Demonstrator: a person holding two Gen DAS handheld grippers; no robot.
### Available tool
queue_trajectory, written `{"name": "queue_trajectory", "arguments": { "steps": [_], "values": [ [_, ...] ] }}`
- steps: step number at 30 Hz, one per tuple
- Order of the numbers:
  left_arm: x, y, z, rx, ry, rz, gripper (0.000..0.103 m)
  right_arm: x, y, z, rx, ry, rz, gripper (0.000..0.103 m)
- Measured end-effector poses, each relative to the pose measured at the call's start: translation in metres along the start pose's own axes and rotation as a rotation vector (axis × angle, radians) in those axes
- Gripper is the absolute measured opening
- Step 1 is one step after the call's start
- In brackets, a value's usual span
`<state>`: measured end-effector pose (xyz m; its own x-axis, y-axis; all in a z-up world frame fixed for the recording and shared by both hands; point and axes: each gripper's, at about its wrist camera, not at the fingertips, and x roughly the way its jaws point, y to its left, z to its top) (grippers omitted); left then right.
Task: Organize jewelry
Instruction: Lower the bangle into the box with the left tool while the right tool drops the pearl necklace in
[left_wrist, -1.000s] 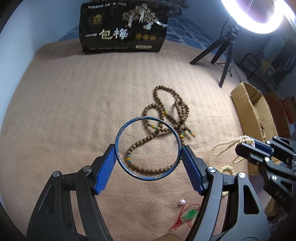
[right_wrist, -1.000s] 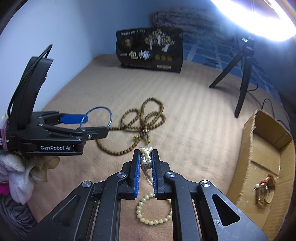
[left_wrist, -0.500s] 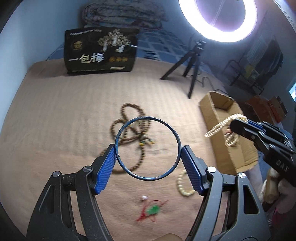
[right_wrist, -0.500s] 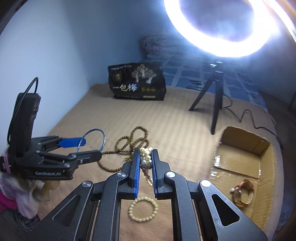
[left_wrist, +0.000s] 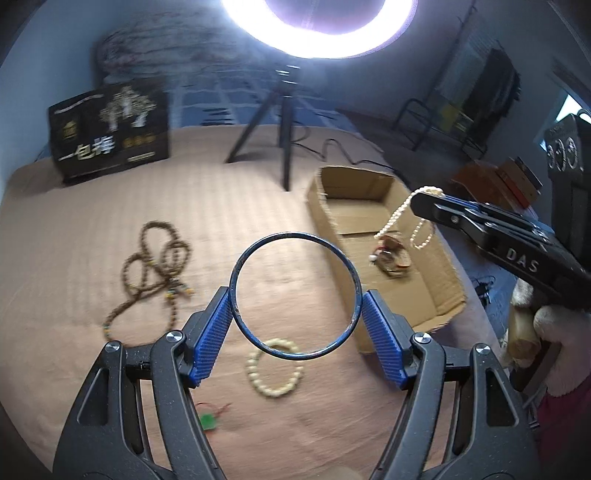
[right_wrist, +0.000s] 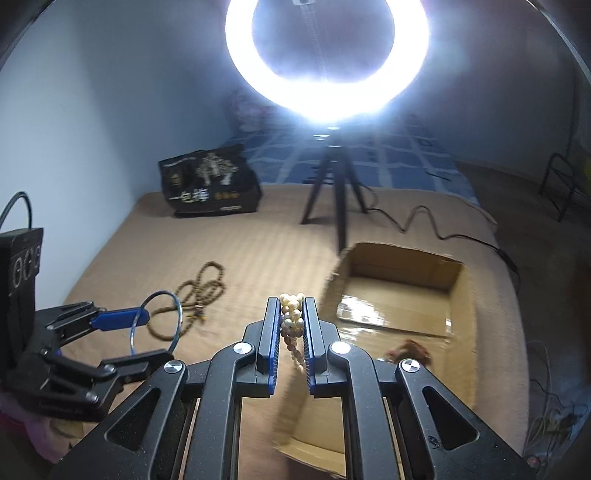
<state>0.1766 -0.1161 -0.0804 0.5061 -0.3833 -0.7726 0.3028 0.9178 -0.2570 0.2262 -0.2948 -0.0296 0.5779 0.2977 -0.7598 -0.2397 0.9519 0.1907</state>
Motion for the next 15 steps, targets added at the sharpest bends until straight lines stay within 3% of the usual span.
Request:
{"name": "queue_trajectory", "arguments": {
  "steps": [15],
  "values": [
    [0.046, -0.070, -0.003, 0.089, 0.052, -0.072, 0.073, -0.012, -0.056, -0.013, 0.088, 0.029, -0.065, 0.010]
  ]
}}
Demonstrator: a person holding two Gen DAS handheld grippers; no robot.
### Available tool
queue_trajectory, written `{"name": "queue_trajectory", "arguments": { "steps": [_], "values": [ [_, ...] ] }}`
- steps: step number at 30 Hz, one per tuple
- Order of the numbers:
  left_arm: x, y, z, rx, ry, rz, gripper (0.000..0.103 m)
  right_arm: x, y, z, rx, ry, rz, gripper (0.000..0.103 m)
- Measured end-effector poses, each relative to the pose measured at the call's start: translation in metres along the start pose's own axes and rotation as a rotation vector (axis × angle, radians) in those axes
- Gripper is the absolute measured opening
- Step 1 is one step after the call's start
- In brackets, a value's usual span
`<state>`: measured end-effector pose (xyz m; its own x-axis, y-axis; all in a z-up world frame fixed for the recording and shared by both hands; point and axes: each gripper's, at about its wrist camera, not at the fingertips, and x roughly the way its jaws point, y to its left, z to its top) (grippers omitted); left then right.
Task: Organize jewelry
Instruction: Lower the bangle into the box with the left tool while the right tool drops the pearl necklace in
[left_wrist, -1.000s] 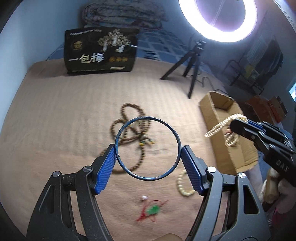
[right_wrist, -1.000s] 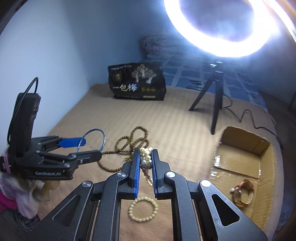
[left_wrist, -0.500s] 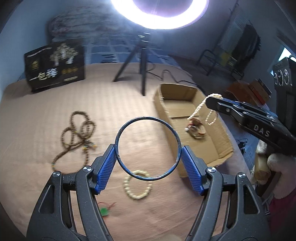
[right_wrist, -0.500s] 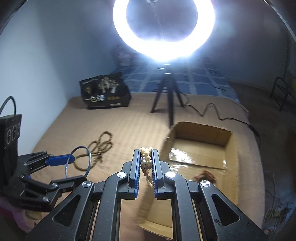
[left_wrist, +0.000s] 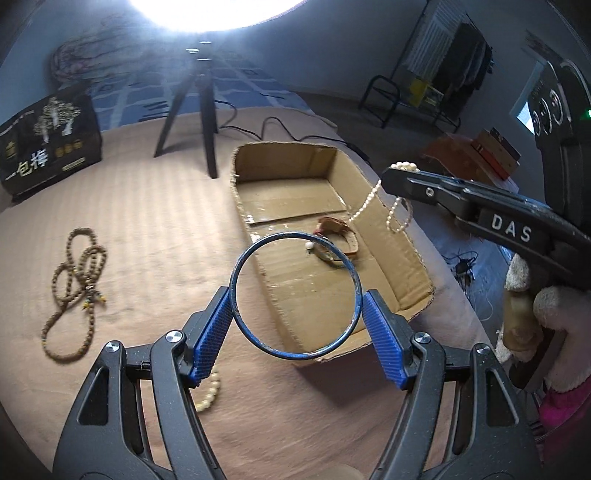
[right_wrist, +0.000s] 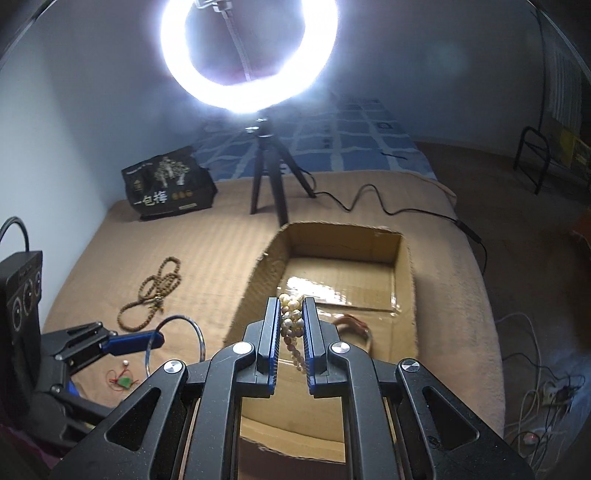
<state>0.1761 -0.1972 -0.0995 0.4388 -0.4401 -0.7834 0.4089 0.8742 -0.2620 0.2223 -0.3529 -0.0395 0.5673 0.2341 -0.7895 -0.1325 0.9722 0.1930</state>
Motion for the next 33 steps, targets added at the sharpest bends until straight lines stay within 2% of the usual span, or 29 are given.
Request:
{"name": "queue_trajectory", "arguments": {
  "steps": [12, 29, 31, 32, 33],
  "values": [
    [0.024, -0.023, 0.006, 0.029, 0.024, -0.004, 0.073, 0.018, -0.027, 0.007, 0.039, 0.010, -0.053, 0.010],
    [0.044, -0.029, 0.012, 0.022, 0.050, -0.031, 0.073, 0.031, -0.042, 0.005, 0.062, 0.025, -0.072, 0.010],
    [0.045, -0.028, 0.013, 0.014, 0.060, -0.033, 0.074, 0.032, -0.041, 0.005, 0.060, 0.032, -0.071, 0.023],
    [0.046, -0.027, 0.013, 0.011, 0.064, -0.035, 0.074, 0.032, -0.040, 0.005, 0.060, 0.033, -0.072, 0.038],
    [0.047, -0.027, 0.013, 0.010, 0.066, -0.033, 0.075, 0.032, -0.040, 0.005, 0.060, 0.031, -0.071, 0.049]
  ]
}}
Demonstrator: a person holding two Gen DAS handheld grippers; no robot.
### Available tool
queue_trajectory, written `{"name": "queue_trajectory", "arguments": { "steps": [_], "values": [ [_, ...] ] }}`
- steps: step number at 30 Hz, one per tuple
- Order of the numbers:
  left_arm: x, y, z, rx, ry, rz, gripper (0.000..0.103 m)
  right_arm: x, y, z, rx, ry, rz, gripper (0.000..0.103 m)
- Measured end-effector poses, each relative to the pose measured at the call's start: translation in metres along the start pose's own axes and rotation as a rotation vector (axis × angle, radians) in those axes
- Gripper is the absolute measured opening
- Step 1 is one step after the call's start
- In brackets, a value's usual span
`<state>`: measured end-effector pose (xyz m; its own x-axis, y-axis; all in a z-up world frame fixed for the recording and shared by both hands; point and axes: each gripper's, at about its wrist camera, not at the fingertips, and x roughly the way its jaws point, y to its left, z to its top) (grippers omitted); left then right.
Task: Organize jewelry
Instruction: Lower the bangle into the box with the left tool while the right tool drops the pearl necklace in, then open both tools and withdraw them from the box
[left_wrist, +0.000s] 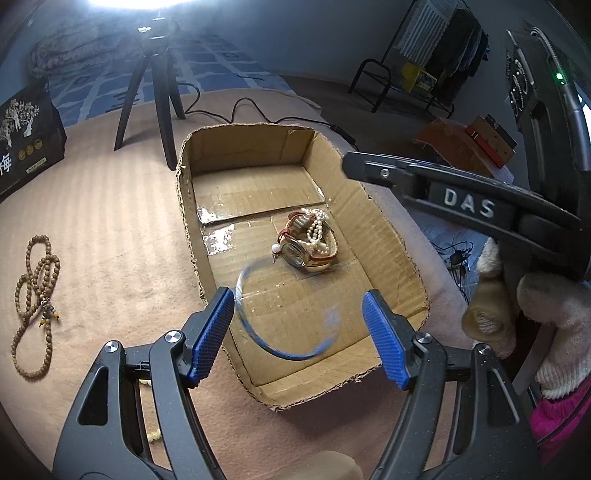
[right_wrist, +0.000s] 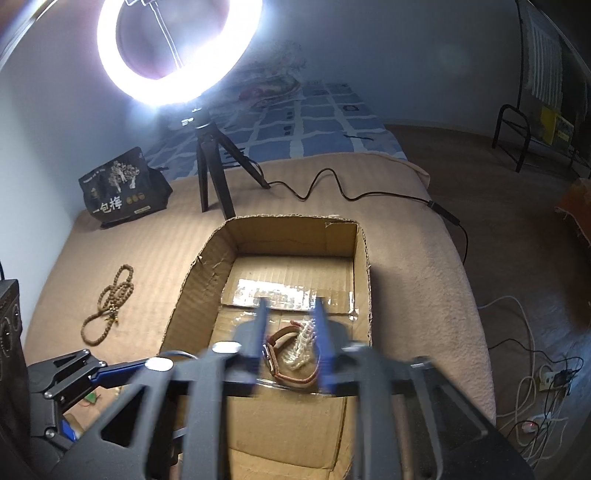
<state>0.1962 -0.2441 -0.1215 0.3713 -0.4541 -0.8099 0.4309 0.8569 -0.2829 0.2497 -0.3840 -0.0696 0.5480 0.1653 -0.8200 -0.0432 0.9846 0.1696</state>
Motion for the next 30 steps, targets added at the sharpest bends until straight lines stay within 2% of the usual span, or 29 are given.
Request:
{"name": "queue_trajectory", "arguments": {
  "steps": [3, 16, 19, 30],
  "values": [
    [0.002, 0.001, 0.000, -0.002, 0.007, 0.012, 0.078, -0.001, 0.002, 0.000, -0.003, -0.004, -0.011, 0.051],
    [-0.009, 0.012, -0.008, -0.010, -0.006, 0.034, 0.078, -0.002, 0.002, 0.000, 0.031, 0.000, -0.032, 0.058],
    [-0.014, 0.015, -0.008, -0.014, -0.011, 0.040, 0.078, -0.004, 0.003, -0.001, 0.037, -0.007, -0.041, 0.063],
    [-0.053, 0.044, -0.015, -0.015, -0.067, 0.094, 0.078, -0.018, 0.018, -0.001, 0.032, -0.031, -0.014, 0.065]
  ]
}}
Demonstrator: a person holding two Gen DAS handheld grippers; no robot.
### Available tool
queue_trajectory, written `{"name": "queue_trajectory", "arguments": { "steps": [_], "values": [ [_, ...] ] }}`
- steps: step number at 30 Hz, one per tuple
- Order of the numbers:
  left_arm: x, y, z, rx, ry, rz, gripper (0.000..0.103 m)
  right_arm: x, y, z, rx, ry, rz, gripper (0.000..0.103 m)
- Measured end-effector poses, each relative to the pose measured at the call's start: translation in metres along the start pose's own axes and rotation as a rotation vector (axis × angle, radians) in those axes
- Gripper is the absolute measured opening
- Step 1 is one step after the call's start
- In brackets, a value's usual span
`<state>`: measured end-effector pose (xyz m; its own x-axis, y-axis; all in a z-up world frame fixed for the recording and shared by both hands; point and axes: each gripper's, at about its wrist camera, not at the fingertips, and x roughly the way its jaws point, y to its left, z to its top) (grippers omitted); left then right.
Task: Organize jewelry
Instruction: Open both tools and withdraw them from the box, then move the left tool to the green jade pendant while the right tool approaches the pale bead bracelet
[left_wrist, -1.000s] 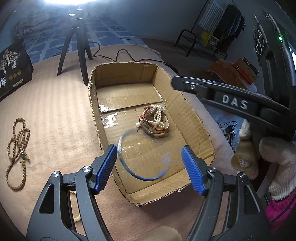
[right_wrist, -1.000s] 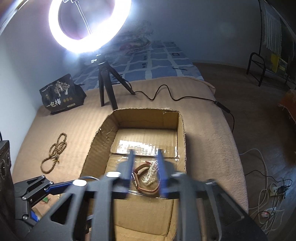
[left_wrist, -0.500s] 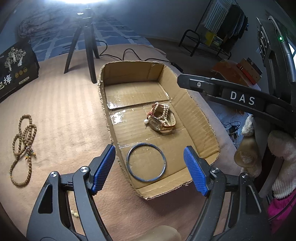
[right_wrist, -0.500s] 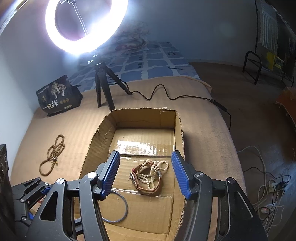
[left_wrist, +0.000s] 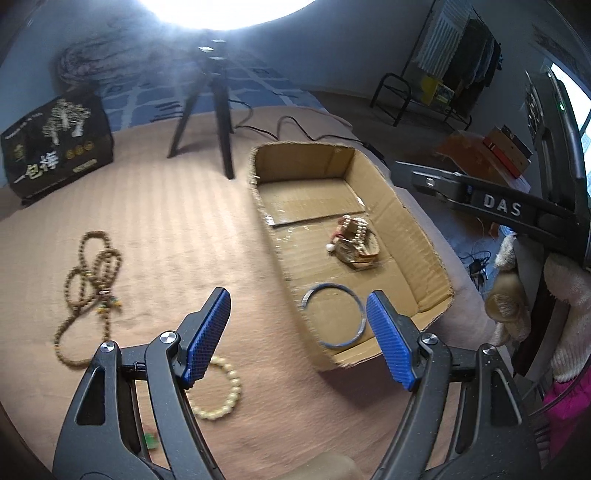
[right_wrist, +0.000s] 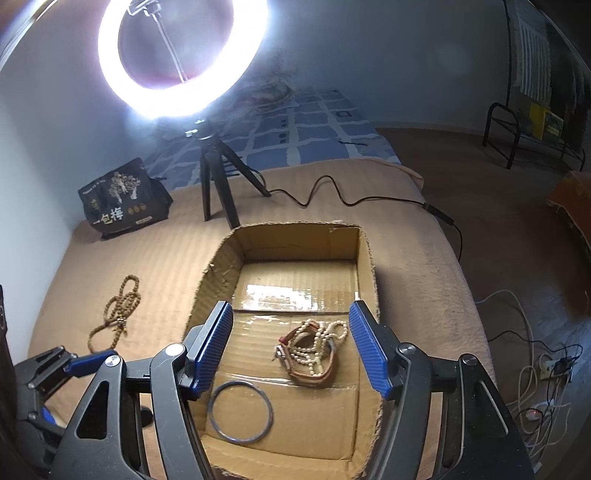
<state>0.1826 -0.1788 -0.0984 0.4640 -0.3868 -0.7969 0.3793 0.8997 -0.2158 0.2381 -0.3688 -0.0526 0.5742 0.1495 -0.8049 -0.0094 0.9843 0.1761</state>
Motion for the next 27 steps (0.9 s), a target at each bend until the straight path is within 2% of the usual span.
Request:
{"name": "queue_trajectory", "arguments": {
  "steps": [15, 23, 27],
  "values": [
    [-0.052, 0.072, -0.028, -0.030, 0.005, 0.097, 0.078, -0.023, 0.061, -0.017, -0.075, 0.001, 0.109, 0.065],
    [-0.065, 0.117, -0.049, -0.095, 0.051, 0.099, 0.056, -0.018, 0.107, -0.051, -0.141, 0.089, 0.185, 0.065],
    [-0.065, 0.139, -0.059, -0.129, 0.078, 0.088, 0.052, -0.010, 0.131, -0.073, -0.188, 0.149, 0.213, 0.065]
  ]
}}
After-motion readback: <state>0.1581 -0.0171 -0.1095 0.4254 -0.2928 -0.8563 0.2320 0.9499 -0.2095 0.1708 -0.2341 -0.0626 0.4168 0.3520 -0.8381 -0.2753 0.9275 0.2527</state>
